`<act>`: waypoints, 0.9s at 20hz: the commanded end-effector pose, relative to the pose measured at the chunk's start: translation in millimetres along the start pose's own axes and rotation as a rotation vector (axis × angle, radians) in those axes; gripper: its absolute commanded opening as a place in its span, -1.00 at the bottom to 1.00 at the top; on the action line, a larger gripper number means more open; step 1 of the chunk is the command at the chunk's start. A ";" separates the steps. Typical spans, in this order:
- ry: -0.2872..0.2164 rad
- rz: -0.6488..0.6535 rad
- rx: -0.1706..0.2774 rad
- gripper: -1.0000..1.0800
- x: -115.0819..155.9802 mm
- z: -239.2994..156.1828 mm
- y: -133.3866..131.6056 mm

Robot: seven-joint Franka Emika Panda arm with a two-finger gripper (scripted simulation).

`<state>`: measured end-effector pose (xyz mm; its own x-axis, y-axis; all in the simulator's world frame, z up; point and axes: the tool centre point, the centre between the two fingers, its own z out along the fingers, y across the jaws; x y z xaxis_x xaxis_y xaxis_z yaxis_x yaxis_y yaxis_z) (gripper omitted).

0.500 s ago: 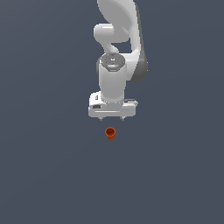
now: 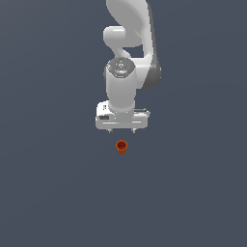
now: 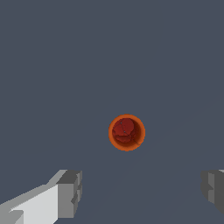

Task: Pick up the object and move it to a goal position.

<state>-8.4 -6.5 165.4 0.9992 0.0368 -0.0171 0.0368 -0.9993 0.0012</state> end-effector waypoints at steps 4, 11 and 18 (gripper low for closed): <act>0.004 0.001 0.003 0.92 0.0 -1.2 2.6; 0.004 -0.036 0.001 0.92 1.4 4.2 2.6; 0.005 -0.143 -0.003 0.92 4.7 19.2 3.3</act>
<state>-4.6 -9.5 150.1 0.9883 0.1519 -0.0120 0.1519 -0.9884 0.0020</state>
